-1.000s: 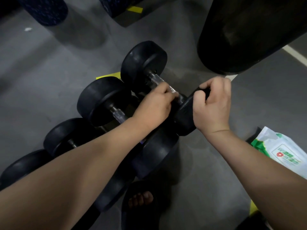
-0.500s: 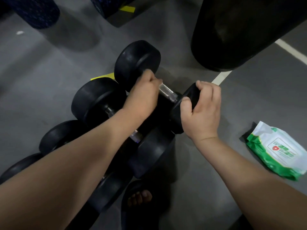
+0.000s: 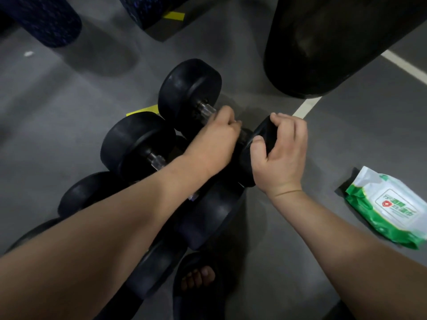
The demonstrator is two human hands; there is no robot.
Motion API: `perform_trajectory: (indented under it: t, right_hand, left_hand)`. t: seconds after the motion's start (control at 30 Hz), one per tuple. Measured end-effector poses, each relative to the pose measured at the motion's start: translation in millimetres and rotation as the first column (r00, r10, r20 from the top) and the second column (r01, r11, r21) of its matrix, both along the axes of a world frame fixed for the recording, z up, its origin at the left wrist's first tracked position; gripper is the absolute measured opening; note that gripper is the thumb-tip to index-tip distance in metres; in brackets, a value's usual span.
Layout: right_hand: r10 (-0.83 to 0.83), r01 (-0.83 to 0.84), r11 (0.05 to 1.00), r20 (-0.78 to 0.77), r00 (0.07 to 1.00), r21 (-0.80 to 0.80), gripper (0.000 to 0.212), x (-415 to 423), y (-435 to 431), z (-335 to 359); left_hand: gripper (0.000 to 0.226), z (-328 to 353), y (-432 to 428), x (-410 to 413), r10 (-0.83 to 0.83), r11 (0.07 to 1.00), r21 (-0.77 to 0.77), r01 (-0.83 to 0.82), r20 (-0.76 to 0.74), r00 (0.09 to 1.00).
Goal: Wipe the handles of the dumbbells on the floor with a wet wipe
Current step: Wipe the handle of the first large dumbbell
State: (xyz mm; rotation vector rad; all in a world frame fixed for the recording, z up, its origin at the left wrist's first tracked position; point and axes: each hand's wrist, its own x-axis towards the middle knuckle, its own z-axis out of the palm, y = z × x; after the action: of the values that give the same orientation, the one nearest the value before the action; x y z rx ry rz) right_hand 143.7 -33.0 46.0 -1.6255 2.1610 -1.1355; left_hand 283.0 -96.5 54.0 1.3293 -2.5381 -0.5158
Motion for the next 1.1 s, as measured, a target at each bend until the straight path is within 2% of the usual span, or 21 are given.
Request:
perform_trajectory:
  t: [0.07,0.1,0.17,0.23,0.27,0.4,0.5,0.63,0.83,0.9,1.0,1.1]
  right_hand:
    - [0.0,0.0,1.0,-0.005,1.0,0.001,0.047,-0.4,0.2,0.0]
    - [0.001,-0.001,1.0,-0.004,1.0,0.003,0.047,-0.1,0.3,0.2]
    - [-0.002,0.002,1.0,0.001,1.0,0.003,0.047,0.3,0.0,0.3]
    - [-0.002,0.002,1.0,0.006,1.0,-0.003,0.048,0.3,-0.1,-0.2]
    - [-0.001,0.001,1.0,0.006,1.0,-0.007,0.048,0.2,-0.1,-0.6]
    - [0.003,-0.003,1.0,0.01,1.0,-0.016,0.047,0.2,-0.8,-1.9]
    - [0.0,0.0,1.0,0.008,1.0,-0.019,0.047,-0.2,-1.1,-2.3]
    - [0.001,-0.001,1.0,0.008,1.0,-0.02,0.047,-0.3,-0.7,-2.7]
    - [-0.001,0.001,1.0,0.025,1.0,-0.017,0.047,0.5,-0.6,-1.9]
    - [-0.002,0.003,1.0,0.029,1.0,-0.015,0.047,0.6,-0.5,-1.6]
    - [-0.003,0.003,1.0,0.029,1.0,-0.015,0.047,-0.1,-0.1,-1.7]
    - [-0.002,0.002,1.0,0.028,1.0,-0.014,0.046,0.1,-0.5,-2.1]
  left_hand:
    - [0.028,1.5,-2.3,2.9,-0.107,0.993,0.049,0.106,0.016,0.994]
    - [0.03,3.5,-6.8,5.9,-0.105,0.992,0.073,0.104,0.008,0.994]
    - [0.022,5.0,-15.8,11.1,-0.005,0.993,0.116,0.004,0.009,1.0]
    - [0.025,3.8,-18.3,12.4,0.103,0.986,0.125,-0.109,0.05,0.993]
    - [0.027,3.2,-15.6,10.4,0.104,0.985,0.134,-0.11,0.047,0.993]
    - [0.015,-1.3,-4.1,5.8,0.023,0.955,0.297,0.016,-0.127,0.992]
    - [0.016,-7.2,-5.3,5.9,0.022,0.986,0.169,-0.004,-0.107,0.994]
    - [0.029,-3.3,2.4,6.5,-0.029,0.995,0.095,0.027,0.024,0.999]
    - [0.034,-6.1,-30.2,23.7,0.25,0.968,-0.034,-0.248,0.214,0.944]
    - [0.036,-6.7,-30.7,20.8,0.218,0.975,-0.012,-0.22,0.199,0.955]
    - [0.031,-7.4,-29.7,16.2,0.071,0.995,0.056,-0.083,0.179,0.981]
    - [0.031,-7.4,-43.3,23.9,0.117,0.992,0.026,-0.127,0.247,0.962]
